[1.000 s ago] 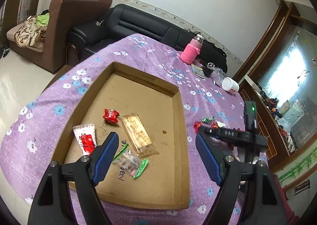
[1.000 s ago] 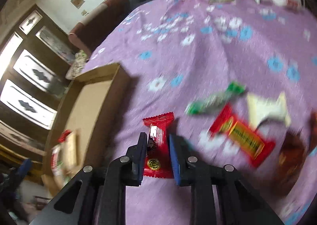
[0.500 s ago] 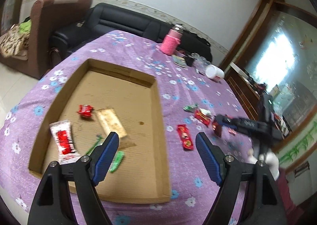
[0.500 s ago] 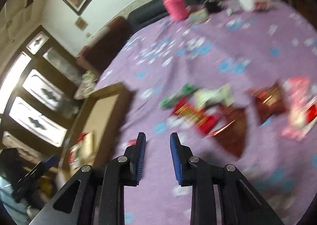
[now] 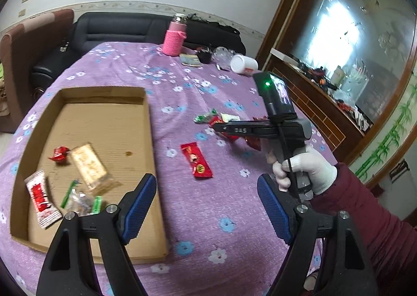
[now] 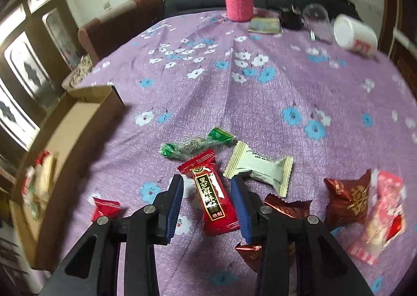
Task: Organize snacks
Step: 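Grasp the long red packet with black label using the right tool, then grasp the red gold-emblem packet with the left tool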
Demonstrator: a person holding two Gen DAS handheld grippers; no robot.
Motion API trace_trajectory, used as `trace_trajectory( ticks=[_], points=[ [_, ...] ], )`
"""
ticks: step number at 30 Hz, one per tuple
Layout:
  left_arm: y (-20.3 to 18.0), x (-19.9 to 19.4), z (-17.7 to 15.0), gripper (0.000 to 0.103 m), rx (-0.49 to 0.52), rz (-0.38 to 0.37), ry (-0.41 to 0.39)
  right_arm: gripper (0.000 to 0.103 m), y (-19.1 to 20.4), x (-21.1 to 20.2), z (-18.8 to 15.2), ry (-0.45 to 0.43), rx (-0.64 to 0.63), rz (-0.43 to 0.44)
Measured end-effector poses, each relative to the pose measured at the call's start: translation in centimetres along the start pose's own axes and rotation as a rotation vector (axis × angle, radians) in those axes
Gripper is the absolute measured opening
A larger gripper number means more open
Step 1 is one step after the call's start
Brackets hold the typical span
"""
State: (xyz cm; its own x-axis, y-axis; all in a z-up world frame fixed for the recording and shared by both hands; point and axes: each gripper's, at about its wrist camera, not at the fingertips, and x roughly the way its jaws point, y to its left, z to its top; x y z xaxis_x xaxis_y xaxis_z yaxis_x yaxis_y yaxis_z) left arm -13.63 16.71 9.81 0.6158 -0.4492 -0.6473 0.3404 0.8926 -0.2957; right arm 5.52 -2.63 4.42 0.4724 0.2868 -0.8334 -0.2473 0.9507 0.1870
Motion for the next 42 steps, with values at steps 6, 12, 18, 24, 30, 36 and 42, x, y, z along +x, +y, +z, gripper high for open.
trace_trajectory(
  ticks=[6, 12, 18, 24, 30, 36, 42],
  points=[
    [-1.3, 1.8, 0.1, 0.079, 0.017, -0.001, 0.03, 0.021, 1.1, -0.6, -1.1, -0.019, -0.017, -0.068],
    [-2.5, 3.8, 0.6, 0.078, 0.058, 0.003, 0.048, 0.021, 0.7, -3.2, -3.3, -0.075, 0.031, -0.011],
    [-3.8, 7.8, 1.6, 0.058, 0.094, 0.034, 0.097, 0.021, -0.3, -5.2, -5.0, -0.144, 0.069, 0.053],
    [-3.1, 11.7, 2.5, 0.053, 0.086, 0.136, 0.142, 0.021, -1.5, -5.9, -5.1, -0.163, 0.123, 0.1],
    [-2.1, 14.3, 2.1, 0.046, 0.074, 0.204, 0.205, 0.021, -1.8, -6.1, -5.0, -0.166, 0.139, 0.126],
    [-1.8, 14.9, 1.6, 0.022, 0.071, 0.215, 0.213, 0.021, -2.0, -6.1, -5.1, -0.17, 0.151, 0.126],
    [-1.2, 13.8, 1.7, 0.02, 0.023, 0.188, 0.183, 0.021, -2.2, -6.0, -5.1, -0.179, 0.159, 0.112]
  ],
)
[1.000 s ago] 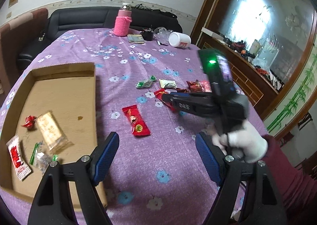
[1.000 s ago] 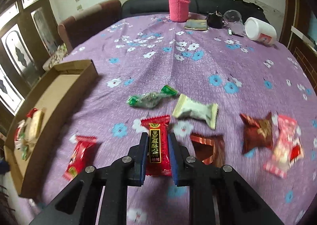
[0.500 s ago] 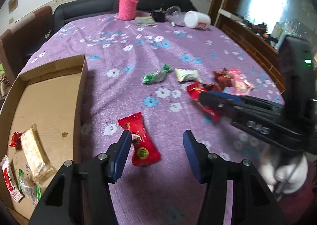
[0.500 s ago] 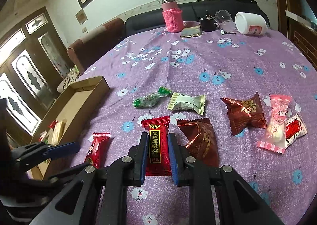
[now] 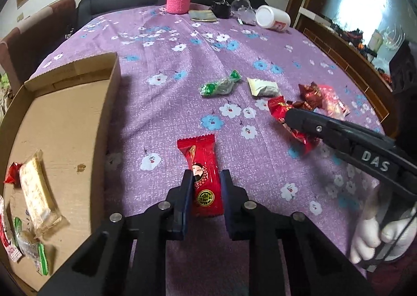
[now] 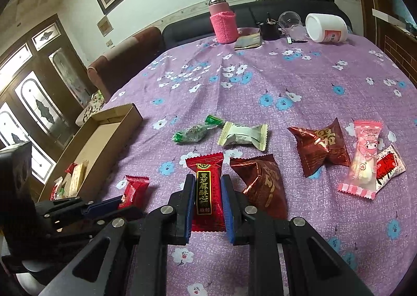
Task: Organize snacks
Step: 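Grasp the red gold-emblem packet with the left tool, then carry both red packets over the box and open both tools to release them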
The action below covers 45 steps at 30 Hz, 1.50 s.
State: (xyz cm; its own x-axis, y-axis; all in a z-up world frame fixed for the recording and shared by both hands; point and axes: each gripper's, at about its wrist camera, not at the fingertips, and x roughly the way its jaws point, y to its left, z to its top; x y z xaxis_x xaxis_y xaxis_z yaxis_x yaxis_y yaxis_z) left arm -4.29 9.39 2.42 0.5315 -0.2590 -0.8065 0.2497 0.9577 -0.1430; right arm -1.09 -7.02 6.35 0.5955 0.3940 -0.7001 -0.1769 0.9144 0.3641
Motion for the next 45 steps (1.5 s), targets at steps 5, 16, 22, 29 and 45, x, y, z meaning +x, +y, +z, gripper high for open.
trace_trajectory(
  ticks=[5, 16, 22, 29, 45],
  points=[
    [1.0, -2.7, -0.1, 0.02, -0.053, -0.056, -0.05, 0.021, -0.1, -0.1, 0.0, -0.015, 0.006, 0.008],
    [9.3, -10.7, -0.2, 0.02, -0.192, -0.068, -0.187, 0.021, 2.2, -1.9, 0.8, -0.041, 0.05, 0.098],
    [15.7, -12.2, 0.7, 0.02, -0.255, 0.028, -0.211, 0.021, 9.9, -1.6, 3.0, -0.006, -0.067, 0.191],
    [20.4, -9.8, 2.6, 0.02, -0.283, 0.076, -0.162, 0.022, 17.0, 3.5, 3.7, 0.102, -0.162, 0.233],
    [24.3, -4.7, 3.3, 0.02, -0.343, 0.066, -0.057, 0.022, 21.4, 13.2, 2.6, 0.272, -0.19, 0.175]
  ],
)
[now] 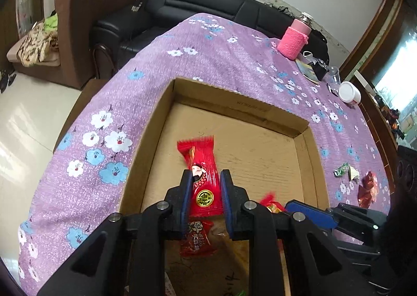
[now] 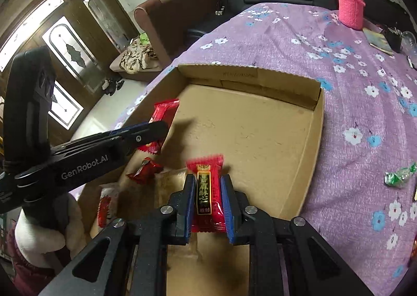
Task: Organize snacks
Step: 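Carry both red packets over the box and open both tools to release them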
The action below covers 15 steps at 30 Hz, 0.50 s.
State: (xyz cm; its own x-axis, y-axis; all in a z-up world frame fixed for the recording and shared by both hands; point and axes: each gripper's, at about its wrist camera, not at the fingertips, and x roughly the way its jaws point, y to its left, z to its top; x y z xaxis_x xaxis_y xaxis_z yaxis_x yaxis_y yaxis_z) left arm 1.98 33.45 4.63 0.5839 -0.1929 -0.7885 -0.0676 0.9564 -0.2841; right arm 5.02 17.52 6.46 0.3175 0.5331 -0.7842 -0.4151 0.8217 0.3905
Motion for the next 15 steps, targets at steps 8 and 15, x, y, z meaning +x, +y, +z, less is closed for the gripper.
trace_trajectory(
  ticks=[8, 15],
  points=[
    [0.3, -3.4, -0.3, 0.047, -0.035, -0.04, -0.07, 0.022, -0.4, -3.6, -0.7, -0.078, 0.004, 0.018],
    [-3.7, -10.5, -1.6, 0.077, -0.01, -0.063, -0.241, 0.034, -3.2, -13.1, -1.9, -0.28, 0.006, -0.081]
  ],
)
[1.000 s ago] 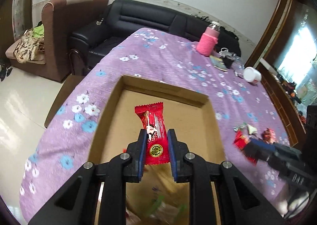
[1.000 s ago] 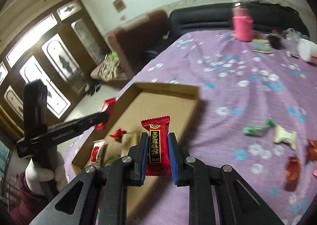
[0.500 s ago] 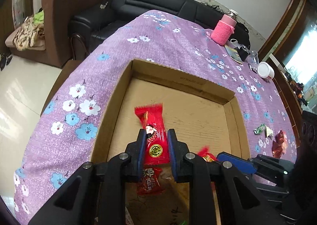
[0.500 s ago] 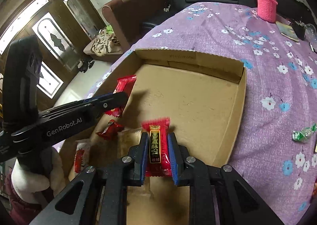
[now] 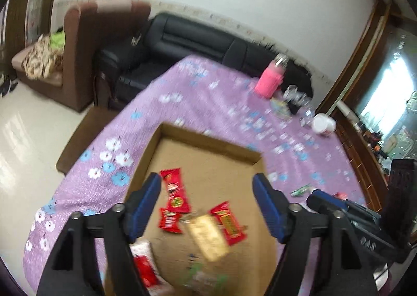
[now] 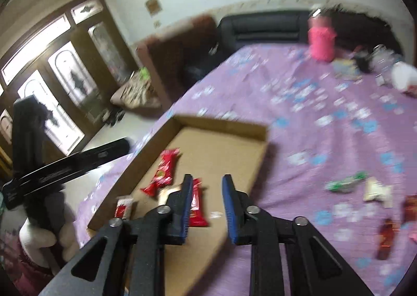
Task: Organize snacks
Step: 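Carry both red packets over the box and open both tools to release them, then grasp the brown-red foil candy with the right tool while the left tool approaches another foil candy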
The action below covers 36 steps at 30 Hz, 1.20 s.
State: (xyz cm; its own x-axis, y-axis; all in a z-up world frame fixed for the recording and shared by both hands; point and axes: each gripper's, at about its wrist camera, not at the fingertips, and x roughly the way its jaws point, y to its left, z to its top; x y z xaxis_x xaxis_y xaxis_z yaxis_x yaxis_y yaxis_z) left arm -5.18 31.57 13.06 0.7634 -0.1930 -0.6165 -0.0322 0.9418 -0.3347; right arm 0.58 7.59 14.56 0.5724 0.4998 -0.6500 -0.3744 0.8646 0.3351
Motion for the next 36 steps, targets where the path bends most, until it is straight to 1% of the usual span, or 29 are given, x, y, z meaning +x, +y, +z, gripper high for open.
trace_trajectory(
  ticks=[1, 2, 3, 4, 5, 6, 7, 8, 9, 10, 11, 12, 13, 14, 16, 18, 22, 25, 26, 27, 28, 29, 30, 31, 33, 34, 35, 36],
  points=[
    [-1.1, -1.3, 0.0, 0.082, 0.01, -0.011, -0.035, 0.04, -0.7, -1.5, 0.2, -0.035, -0.008, -0.038],
    [-2.2, -2.5, -0.1, 0.085, 0.019, -0.021, -0.069, 0.048, -1.4, -2.9, 0.1, -0.067, -0.016, -0.075],
    [-3.2, -3.8, -0.3, 0.092, 0.027, -0.037, -0.111, 0.055, -2.3, -4.6, 0.0, -0.106, -0.026, -0.125],
    [-3.9, -5.0, -0.7, 0.097, 0.029, -0.061, -0.153, 0.072, -3.4, -6.1, -0.1, -0.142, -0.031, -0.171],
    [-4.6, -6.0, -1.2, 0.099, 0.026, -0.102, -0.19, 0.09, -4.4, -7.6, -0.3, -0.179, -0.025, -0.217],
    [-5.3, -6.6, -1.9, 0.1, 0.016, -0.151, -0.206, 0.097, -5.9, -8.9, -0.6, -0.219, -0.005, -0.272],
    [-5.9, -6.7, -2.4, 0.101, 0.006, -0.188, -0.201, 0.102, -7.6, -9.9, -0.9, -0.241, 0.033, -0.322],
    [-6.5, -6.6, -2.9, 0.101, -0.001, -0.206, -0.186, 0.102, -9.4, -10.4, -1.1, -0.214, 0.073, -0.357],
    [-7.2, -6.0, -3.6, 0.101, -0.005, -0.223, -0.149, 0.102, -11.3, -10.5, -1.4, -0.157, 0.117, -0.368],
    [-7.8, -5.4, -4.3, 0.101, -0.008, -0.236, -0.113, 0.097, -13.0, -10.5, -1.8, -0.122, 0.156, -0.366],
    [-8.2, -4.7, -5.0, 0.101, -0.011, -0.257, -0.077, 0.083, -14.8, -10.3, -2.5, -0.092, 0.202, -0.367],
    [-8.8, -3.7, -6.0, 0.101, -0.015, -0.287, -0.033, 0.073, -16.0, -9.8, -3.1, -0.055, 0.231, -0.369],
    [-9.1, -3.2, -6.7, 0.101, -0.015, -0.294, -0.007, 0.058, -16.8, -9.3, -3.5, -0.023, 0.248, -0.362],
    [-9.6, -2.6, -7.4, 0.1, -0.009, -0.283, 0.012, 0.053, -17.5, -8.4, -4.1, 0.01, 0.266, -0.338],
    [-10.3, -1.9, -8.4, 0.1, 0.015, -0.241, 0.026, 0.053, -18.1, -6.8, -5.0, 0.048, 0.268, -0.313],
    [-11.2, -1.5, -9.1, 0.1, 0.055, -0.207, 0.033, 0.053, -18.3, -5.5, -5.5, 0.065, 0.268, -0.291],
    [-11.5, -1.5, -9.3, 0.1, 0.075, -0.188, 0.024, 0.053, -19.0, -2.9, -6.0, 0.084, 0.303, -0.26],
    [-11.2, -1.1, -9.5, 0.1, 0.066, -0.184, 0.031, 0.053, -18.7, -1.3, -6.4, 0.122, 0.297, -0.202],
    [-11.1, -1.0, -9.6, 0.1, 0.062, -0.186, 0.036, 0.053, -18.3, -1.4, -6.5, 0.128, 0.279, -0.169],
    [-11.0, -1.0, -9.7, 0.1, 0.059, -0.188, 0.04, 0.053, -17.5, -1.5, -6.6, 0.139, 0.259, -0.105],
    [-10.9, -0.7, -9.7, 0.1, 0.052, -0.194, 0.05, 0.053, -16.8, -1.8, -6.6, 0.151, 0.246, -0.015],
    [-10.9, -0.3, -9.8, 0.1, 0.048, -0.201, 0.059, 0.053, -16.3, -2.4, -6.8, 0.153, 0.24, 0.052],
    [-10.9, -0.1, -9.8, 0.1, 0.045, -0.208, 0.066, 0.053, -15.9, -3.3, -6.6, 0.141, 0.23, 0.115],
    [-10.9, 0.0, -9.9, 0.1, 0.046, -0.212, 0.069, 0.053, -15.7, -4.9, -6.1, 0.095, 0.217, 0.129],
    [-11.2, 0.1, -10.0, 0.1, 0.052, -0.222, 0.072, 0.054, -16.8, -6.7, -5.2, 0.045, 0.236, 0.067],
    [-11.3, 0.2, -10.0, 0.1, 0.055, -0.228, 0.074, 0.054, -18.1, -7.5, -4.6, 0.027, 0.259, -0.046],
    [-11.5, 0.3, -10.1, 0.1, 0.06, -0.238, 0.078, 0.054, -19.1, -7.8, -4.2, 0.02, 0.272, -0.134],
    [-11.6, 0.3, -10.2, 0.1, 0.064, -0.244, 0.081, 0.054, -20.4, -7.8, -4.1, 0.024, 0.294, -0.2]
  ],
)
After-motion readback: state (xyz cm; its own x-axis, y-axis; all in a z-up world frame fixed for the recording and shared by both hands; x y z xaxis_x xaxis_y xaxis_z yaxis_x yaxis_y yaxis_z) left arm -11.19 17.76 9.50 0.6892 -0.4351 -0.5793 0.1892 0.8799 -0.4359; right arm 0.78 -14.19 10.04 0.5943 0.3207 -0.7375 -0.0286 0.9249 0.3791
